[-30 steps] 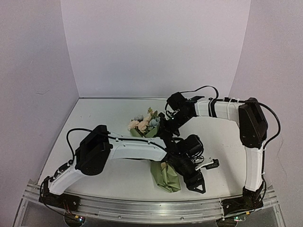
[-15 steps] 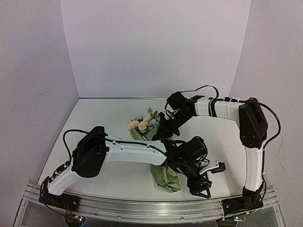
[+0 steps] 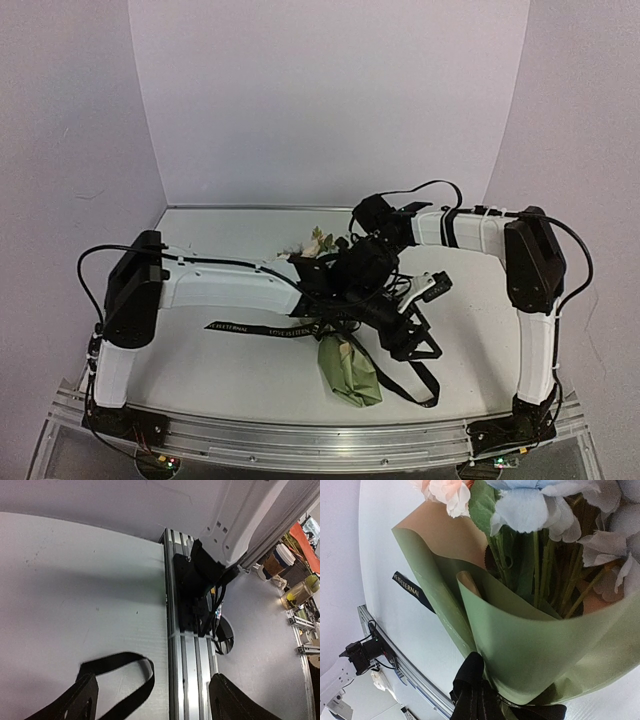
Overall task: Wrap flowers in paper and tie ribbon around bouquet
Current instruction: Cross the half-tied ribbon over the folded bouquet.
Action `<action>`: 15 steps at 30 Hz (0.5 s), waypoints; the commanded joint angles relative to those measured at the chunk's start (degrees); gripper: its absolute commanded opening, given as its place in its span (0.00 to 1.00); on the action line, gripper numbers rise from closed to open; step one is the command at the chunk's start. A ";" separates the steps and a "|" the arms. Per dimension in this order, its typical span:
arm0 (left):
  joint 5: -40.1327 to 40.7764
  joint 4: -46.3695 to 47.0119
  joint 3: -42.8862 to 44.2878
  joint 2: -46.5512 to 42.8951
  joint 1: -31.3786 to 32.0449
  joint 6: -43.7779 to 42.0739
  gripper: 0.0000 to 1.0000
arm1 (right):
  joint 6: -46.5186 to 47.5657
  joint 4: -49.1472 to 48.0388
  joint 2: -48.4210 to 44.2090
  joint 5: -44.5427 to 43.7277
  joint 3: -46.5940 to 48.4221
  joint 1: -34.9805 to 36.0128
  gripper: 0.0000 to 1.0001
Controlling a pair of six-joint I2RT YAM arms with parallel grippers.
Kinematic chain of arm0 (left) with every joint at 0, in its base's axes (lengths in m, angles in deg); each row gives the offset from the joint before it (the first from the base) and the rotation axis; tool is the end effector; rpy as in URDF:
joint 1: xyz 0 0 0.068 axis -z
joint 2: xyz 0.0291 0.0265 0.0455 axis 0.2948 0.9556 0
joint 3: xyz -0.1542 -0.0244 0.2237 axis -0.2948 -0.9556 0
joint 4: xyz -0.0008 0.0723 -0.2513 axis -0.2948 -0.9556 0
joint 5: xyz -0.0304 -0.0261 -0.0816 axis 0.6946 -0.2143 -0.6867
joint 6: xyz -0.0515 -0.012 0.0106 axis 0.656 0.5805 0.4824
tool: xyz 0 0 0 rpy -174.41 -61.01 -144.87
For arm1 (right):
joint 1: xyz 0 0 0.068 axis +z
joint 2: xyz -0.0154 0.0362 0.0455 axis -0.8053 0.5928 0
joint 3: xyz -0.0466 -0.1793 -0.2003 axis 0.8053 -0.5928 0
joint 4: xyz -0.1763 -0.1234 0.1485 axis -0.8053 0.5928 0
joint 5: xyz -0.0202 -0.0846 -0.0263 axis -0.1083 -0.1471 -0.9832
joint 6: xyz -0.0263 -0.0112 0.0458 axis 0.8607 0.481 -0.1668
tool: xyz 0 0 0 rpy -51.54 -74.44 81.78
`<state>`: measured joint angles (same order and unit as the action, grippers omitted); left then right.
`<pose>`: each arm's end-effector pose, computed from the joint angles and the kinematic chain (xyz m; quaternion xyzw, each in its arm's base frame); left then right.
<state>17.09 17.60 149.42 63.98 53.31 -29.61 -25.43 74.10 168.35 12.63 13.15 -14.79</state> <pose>0.1494 -0.4759 0.2429 0.5609 0.6333 -0.4798 0.2326 0.3347 0.2970 0.2065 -0.1255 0.9115 0.3912 0.0203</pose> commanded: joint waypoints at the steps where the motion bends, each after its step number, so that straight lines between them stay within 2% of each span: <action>1: 6.05 10.16 -12.69 -14.68 -3.62 7.14 0.72 | 1.73 0.27 -5.48 -2.61 -1.27 0.03 0.00; 5: 14.46 15.70 -28.18 -27.29 -6.14 10.00 0.65 | 2.68 -0.46 -8.39 -5.10 -3.14 1.11 0.00; 9: 22.29 16.34 -38.51 -34.86 -10.10 14.32 0.59 | 2.83 -2.12 -10.67 -6.59 -5.11 2.09 0.00; 12: 21.81 15.60 -42.49 -36.52 -14.23 16.02 0.58 | 3.38 -3.49 -12.03 -7.43 -6.62 3.16 0.00; 15: 18.79 15.21 -43.01 -35.14 -16.50 13.35 0.58 | 4.27 -4.41 -13.04 -7.53 -7.37 4.13 0.00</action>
<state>35.57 31.67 108.18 27.61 39.33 -16.31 -23.14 72.17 158.58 7.03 7.09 -12.13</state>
